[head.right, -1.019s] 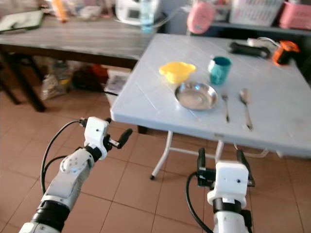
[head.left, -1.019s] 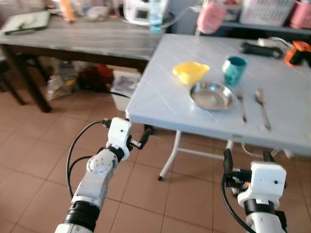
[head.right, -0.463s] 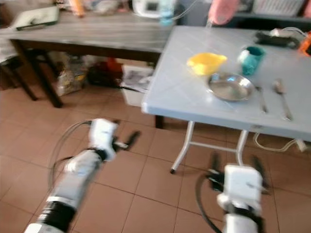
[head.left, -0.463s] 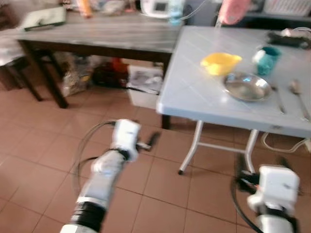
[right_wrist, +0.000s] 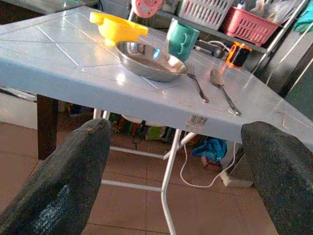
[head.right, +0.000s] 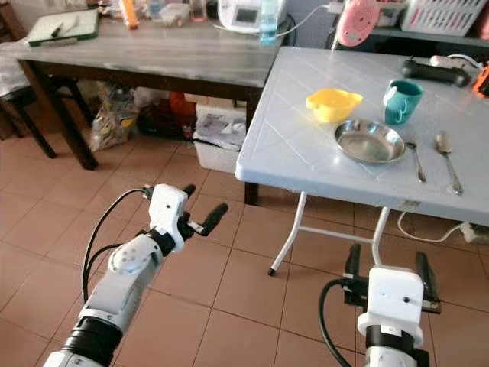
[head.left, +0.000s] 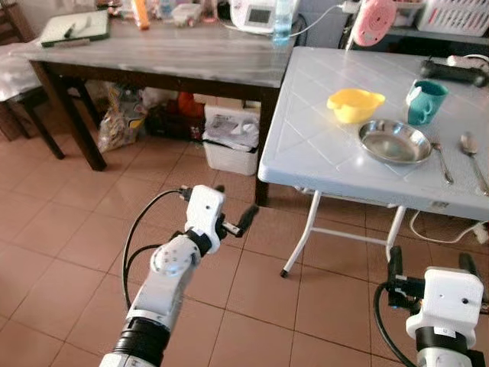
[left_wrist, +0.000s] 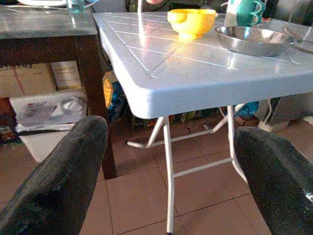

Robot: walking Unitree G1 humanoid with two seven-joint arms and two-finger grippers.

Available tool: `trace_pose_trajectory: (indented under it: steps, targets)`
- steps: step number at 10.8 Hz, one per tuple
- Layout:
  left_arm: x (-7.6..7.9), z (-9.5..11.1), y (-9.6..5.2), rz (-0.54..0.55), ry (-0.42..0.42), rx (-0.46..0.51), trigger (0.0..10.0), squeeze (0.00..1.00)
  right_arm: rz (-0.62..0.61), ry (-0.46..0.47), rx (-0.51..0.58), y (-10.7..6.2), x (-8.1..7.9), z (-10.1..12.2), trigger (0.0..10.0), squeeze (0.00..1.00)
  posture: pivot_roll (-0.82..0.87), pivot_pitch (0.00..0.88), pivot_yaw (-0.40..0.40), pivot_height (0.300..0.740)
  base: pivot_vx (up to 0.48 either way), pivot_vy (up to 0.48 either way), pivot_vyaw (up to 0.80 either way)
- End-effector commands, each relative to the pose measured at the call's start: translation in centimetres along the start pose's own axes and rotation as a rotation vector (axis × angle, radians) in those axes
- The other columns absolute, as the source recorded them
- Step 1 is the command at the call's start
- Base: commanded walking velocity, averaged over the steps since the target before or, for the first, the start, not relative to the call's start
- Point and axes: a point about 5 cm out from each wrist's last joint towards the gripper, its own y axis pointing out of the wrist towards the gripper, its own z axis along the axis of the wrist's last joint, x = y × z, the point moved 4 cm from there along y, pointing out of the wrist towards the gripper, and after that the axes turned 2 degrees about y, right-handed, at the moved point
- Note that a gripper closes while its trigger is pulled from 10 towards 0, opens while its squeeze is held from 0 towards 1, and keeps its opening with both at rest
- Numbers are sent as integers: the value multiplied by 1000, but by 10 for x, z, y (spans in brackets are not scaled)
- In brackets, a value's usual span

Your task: Setting the table

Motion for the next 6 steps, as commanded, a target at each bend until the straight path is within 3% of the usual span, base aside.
trace_pose_trajectory:
  steps: [1,2,4,6]
  targets:
    - [3,5,1,-21,15,14,10000,0,32,-8,-12,-2,-5,-4,10000,0,-36,87,43,740,442,0,0]
    - [4,5,1,-29,13,13,10000,0,58,-44,-2,-3,-2,-3,10000,0,-35,88,44,740,442,0,0]
    - [3,2,-1,-33,14,5,10000,0,53,-77,-9,-5,20,-2,10000,0,-42,95,41,740,448,0,0]
    - [5,1,-1,-38,13,1,10000,0,91,-99,-40,-17,20,-9,10000,0,-45,99,39,740,448,0,0]
